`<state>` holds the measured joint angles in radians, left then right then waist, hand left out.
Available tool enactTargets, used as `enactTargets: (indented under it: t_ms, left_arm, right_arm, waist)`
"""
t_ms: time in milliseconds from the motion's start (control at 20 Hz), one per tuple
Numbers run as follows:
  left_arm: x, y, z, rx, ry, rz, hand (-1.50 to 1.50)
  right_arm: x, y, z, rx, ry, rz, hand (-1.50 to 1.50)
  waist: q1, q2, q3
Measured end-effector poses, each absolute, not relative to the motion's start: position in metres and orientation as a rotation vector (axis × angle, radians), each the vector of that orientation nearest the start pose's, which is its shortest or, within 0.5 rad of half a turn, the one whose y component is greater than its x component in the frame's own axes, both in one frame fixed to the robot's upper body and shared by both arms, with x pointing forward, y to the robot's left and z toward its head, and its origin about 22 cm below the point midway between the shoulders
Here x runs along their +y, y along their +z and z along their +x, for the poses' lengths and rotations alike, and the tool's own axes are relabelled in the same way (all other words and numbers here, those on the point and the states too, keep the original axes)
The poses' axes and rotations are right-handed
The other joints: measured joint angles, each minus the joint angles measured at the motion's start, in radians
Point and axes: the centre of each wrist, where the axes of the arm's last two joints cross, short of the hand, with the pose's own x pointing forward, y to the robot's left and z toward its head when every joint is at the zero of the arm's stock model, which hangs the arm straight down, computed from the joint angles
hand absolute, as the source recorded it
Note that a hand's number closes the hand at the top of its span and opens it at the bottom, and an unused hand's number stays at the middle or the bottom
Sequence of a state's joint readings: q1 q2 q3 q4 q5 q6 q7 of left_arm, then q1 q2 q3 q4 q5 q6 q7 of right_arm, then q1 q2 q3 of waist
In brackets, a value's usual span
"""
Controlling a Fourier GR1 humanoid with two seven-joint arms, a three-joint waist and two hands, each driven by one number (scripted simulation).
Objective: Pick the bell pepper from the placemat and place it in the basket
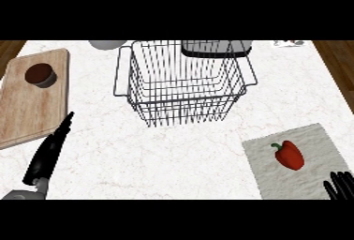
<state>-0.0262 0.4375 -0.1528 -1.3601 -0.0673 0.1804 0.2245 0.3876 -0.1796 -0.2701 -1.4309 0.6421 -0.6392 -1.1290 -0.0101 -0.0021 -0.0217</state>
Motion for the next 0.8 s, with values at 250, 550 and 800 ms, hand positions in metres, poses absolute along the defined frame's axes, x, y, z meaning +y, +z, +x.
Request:
enactTargets:
  t_ms: [250,550,800]
  left_arm:
    - [0.308,-0.013,0.244,-1.149,-0.309,0.485,0.0]
    - [0.306,-0.014,0.243,-1.147,-0.302,0.483,0.0]
    - [0.303,-0.013,0.246,-1.146,-0.304,0.483,0.0]
  right_arm:
    - [-0.373,-0.075,0.115,-1.924,1.003,-1.239,-1.5]
    - [-0.373,-0.083,0.124,-1.908,1.01,-1.235,-1.5]
    - [-0.375,-0.087,0.138,-1.892,1.037,-1.239,-1.5]
  waist:
    - [-0.002,0.002,0.005]
    - [-0.003,0.004,0.011]
    - [-0.004,0.007,0.016]
